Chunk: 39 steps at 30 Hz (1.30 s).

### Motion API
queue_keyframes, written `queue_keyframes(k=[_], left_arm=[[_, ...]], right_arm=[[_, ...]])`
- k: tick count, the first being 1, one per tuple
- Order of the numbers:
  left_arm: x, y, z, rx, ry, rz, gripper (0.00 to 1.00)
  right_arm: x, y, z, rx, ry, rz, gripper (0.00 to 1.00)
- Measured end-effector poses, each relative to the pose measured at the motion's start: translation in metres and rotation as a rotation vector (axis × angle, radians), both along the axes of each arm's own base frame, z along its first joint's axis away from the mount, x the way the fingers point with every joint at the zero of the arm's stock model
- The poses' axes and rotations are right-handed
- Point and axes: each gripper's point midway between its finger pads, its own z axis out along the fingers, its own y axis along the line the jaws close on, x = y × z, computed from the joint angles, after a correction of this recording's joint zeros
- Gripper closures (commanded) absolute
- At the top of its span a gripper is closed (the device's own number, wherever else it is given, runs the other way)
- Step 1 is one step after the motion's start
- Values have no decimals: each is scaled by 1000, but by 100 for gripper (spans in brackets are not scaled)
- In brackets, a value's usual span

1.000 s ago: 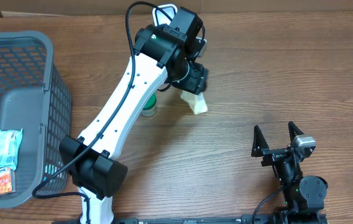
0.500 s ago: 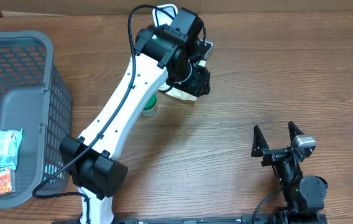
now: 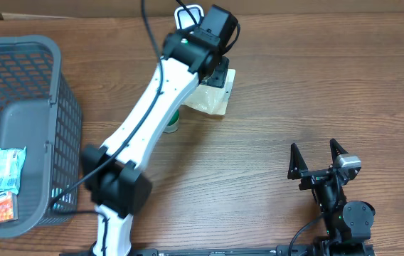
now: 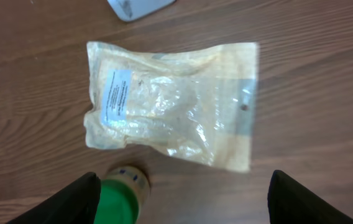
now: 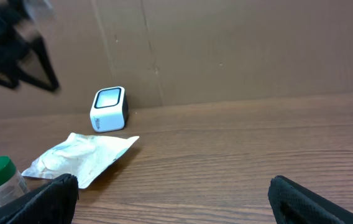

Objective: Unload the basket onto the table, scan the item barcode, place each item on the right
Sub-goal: 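Carry the pouch left and lower it beside the green-lidded jar, then open the left gripper, release the pouch, and lift away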

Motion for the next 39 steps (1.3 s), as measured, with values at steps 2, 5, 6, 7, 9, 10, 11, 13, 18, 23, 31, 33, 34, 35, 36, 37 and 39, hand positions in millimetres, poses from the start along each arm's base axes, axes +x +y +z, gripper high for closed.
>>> queue_keyframes(k=[2,5,6,7,9,10,11,13,18,23,31,33,34,35,36,37,39], left_arm=[[9,-1,-31,37,31,17,34],[14,-1,-92,112,118,29,34],[13,-2,-101,128,129,30,34],[12,-3,-105,140,132,31,34],[9,-8,-110,170,125,23,31],[7,-13,-110,184,115,13,30],[5,-18,-109,197,104,2,29],[-1,-33,-106,224,71,-27,29],[-14,-66,-102,242,13,-91,39],[-5,-66,-100,232,-20,-76,48],[-5,-63,-108,247,-7,-73,46],[-6,-62,-117,260,9,-75,46],[-7,-61,-122,268,19,-76,46],[-8,-60,-130,281,35,-78,46],[-9,-59,-137,290,46,-80,45],[-10,-58,-146,302,60,-81,46],[-12,-57,-157,316,80,-84,48]], right_arm=[[0,0,0,0,0,0,0],[0,0,0,0,-1,0,0],[0,0,0,0,-1,0,0],[0,0,0,0,0,0,0],[0,0,0,0,-1,0,0],[0,0,0,0,-1,-1,0],[0,0,0,0,0,0,0],[0,0,0,0,-1,0,0],[0,0,0,0,0,0,0],[0,0,0,0,0,0,0],[0,0,0,0,-1,0,0],[0,0,0,0,-1,0,0],[0,0,0,0,0,0,0],[0,0,0,0,-1,0,0],[0,0,0,0,-1,0,0],[0,0,0,0,0,0,0],[0,0,0,0,0,0,0]])
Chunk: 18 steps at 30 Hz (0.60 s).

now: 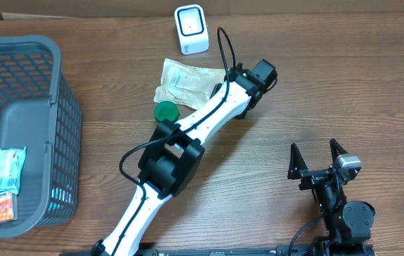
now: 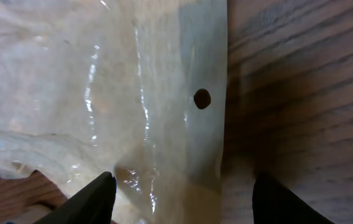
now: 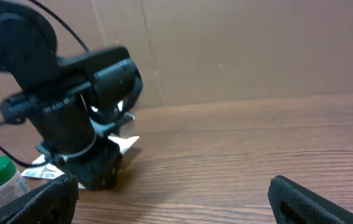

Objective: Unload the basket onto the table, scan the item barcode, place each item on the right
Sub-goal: 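Open the left gripper, release the pouch, and lift away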

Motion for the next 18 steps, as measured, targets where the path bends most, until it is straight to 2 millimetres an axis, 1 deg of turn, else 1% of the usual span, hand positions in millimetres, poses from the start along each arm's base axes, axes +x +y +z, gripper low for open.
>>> queue_keyframes(k=[1,2,4,10,13,16,18], left_arm=[[-1,1,-3,6,6,0,56],[-1,1,-6,8,10,2,74],[-1,1,-6,1,7,15,96],[-1,0,-6,-2,5,20,96],[-5,-1,-7,1,19,14,96],[-15,-9,-9,-5,44,-7,96],[-25,-19,-12,-26,72,-27,96]], right_arm=[[0,0,0,0,-1,0,0],[0,0,0,0,0,1,0],[0,0,0,-1,0,0,0],[0,0,0,0,0,0,0],[0,0,0,-1,-1,0,0],[0,0,0,0,-1,0,0],[0,0,0,0,0,0,0]])
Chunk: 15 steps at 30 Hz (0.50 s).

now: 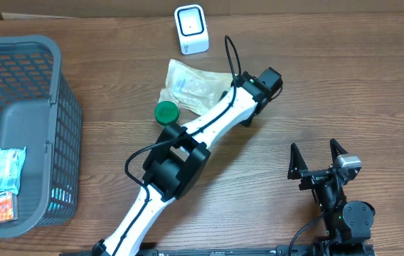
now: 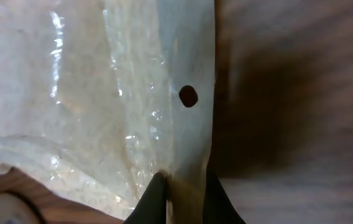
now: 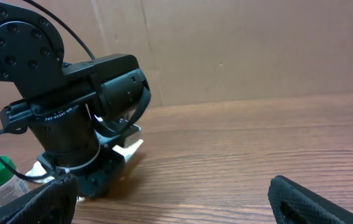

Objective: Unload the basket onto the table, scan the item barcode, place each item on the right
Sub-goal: 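Open the left gripper, release the pouch, and lift away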

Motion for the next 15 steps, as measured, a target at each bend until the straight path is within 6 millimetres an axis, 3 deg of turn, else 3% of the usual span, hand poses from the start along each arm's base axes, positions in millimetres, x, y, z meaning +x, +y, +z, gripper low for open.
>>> queue_keyframes(k=[9,15], left_arm=[[-34,-46,-11,-238,197,-44,96],[-47,-62,-11,-346,289,-51,96]], right_arm=[[0,0,0,0,0,0,0],[0,0,0,0,0,0,0]])
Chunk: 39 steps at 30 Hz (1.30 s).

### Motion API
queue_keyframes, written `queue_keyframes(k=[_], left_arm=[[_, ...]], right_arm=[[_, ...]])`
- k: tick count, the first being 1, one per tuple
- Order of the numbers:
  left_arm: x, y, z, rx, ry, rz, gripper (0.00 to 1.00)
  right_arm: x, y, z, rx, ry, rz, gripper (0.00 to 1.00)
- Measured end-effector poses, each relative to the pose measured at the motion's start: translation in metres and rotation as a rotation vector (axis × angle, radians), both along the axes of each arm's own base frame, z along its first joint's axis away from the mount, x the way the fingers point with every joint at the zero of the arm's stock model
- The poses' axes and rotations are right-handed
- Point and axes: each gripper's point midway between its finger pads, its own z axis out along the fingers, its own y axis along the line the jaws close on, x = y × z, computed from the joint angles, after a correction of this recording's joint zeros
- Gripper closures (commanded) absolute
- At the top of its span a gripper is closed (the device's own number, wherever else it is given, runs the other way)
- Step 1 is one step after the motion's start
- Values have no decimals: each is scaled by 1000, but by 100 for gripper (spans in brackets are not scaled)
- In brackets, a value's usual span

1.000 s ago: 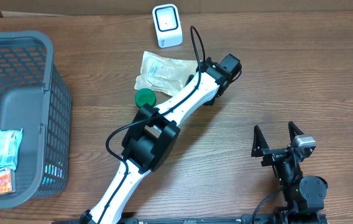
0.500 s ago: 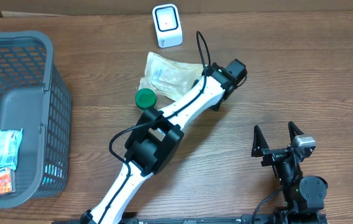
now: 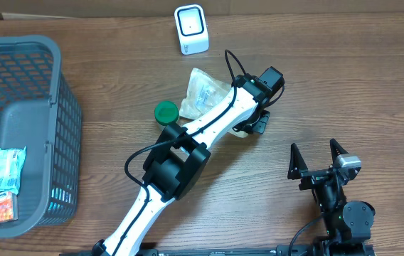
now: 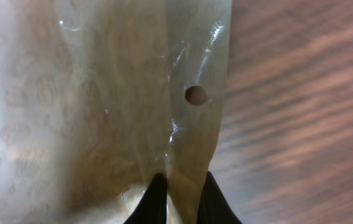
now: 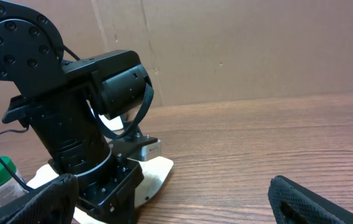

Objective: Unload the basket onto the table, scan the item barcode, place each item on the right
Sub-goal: 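Open the left gripper, release the pouch, and lift away, then move the left gripper into the basket toward the mint-green wipes pack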

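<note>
A clear, yellowish plastic pouch with a white label lies mid-table. Its sealed edge with the punched hole is pinched between my left gripper's black fingers, which are shut on it. That end looks raised off the wood; the pouch's edge shows under the left wrist. The white scanner stands at the far edge, behind the pouch. My right gripper rests open at the near right, nothing between its fingers. The barcode side is not readable in any view.
A green-lidded jar stands just left of the pouch, also low left in the right wrist view. A grey mesh basket with small packets fills the left side. A cardboard wall backs the table.
My left gripper, still shut on the pouch's sealed edge, has moved toward the near side and lifted that end. The pouch now looks narrower from above, bunched under the arm. The right arm is unchanged.
First my left gripper hung open above the flat pouch near the scanner. Then its open fingers were down at the pouch's sealed edge. Then they were shut on that edge, and now the edge is raised and drawn nearer. The right gripper stayed open and still throughout.
</note>
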Motion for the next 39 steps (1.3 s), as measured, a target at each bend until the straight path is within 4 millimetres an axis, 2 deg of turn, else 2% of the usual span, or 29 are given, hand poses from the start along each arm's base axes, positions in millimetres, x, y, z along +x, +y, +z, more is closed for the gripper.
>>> queue_keyframes(k=[5,10,11,12,13,14,16,19,22,24,25,28,30,31,34,35,36,39], left_arm=[[-14,-13,2,-78,77,-14,96],[-18,-18,7,-110,99,-19,94],[-18,-19,9,-114,99,-20,82],[-18,-19,12,-120,98,-21,57],[-18,-20,15,-125,95,-19,41],[-18,-21,17,-131,94,-22,36],[-19,-21,22,-139,93,-25,32],[-19,-16,30,-138,100,-14,31],[-16,-4,48,-131,104,6,31],[-3,2,75,-153,55,26,28],[6,7,97,-170,8,38,26],[31,29,196,-269,-204,84,25],[33,50,241,-305,-286,117,26],[32,58,254,-314,-308,128,27],[29,103,301,-332,-381,198,29],[28,114,307,-328,-391,218,30],[27,141,320,-310,-415,266,30],[25,194,341,-263,-470,373,30]], right_arm=[[0,0,0,0,0,0,0],[0,0,0,0,0,0,0],[0,0,0,0,0,0,0],[0,0,0,0,0,0,0],[0,0,0,0,1,0,0],[0,0,0,0,0,0,0],[0,0,0,0,0,0,0],[0,0,0,0,0,0,0],[0,0,0,0,0,0,0],[0,0,0,0,1,0,0],[0,0,0,0,0,0,0],[0,0,0,0,0,0,0],[0,0,0,0,0,0,0],[0,0,0,0,0,0,0],[0,0,0,0,0,0,0],[0,0,0,0,0,0,0],[0,0,0,0,0,0,0],[0,0,0,0,0,0,0]])
